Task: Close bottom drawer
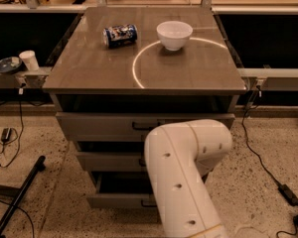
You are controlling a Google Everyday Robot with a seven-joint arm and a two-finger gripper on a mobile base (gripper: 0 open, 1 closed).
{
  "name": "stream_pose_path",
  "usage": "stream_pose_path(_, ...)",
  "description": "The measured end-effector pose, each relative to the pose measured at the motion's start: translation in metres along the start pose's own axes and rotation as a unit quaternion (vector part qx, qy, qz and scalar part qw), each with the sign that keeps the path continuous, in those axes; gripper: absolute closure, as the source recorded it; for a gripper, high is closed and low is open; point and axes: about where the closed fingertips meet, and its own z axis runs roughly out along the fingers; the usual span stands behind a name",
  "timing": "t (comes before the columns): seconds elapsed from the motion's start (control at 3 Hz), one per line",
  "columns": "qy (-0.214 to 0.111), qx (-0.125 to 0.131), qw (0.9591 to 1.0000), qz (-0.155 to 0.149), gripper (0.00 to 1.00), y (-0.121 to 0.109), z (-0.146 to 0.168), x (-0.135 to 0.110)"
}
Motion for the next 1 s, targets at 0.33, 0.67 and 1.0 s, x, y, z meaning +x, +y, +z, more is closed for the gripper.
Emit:
stream_pose_path(0.33, 0.002, 0.035, 0.9991, 0.024, 1.00, -0.0045, -0.0015, 0.0035)
stream_pose_path(0.67, -0.006, 0.054, 0.9980, 0.032, 1.00, -0.0084, -0.0031, 0.0004)
stream_pose_path(1.0, -0.006, 0.054, 0.9980, 0.032, 1.00, -0.0084, -0.0031, 0.0004)
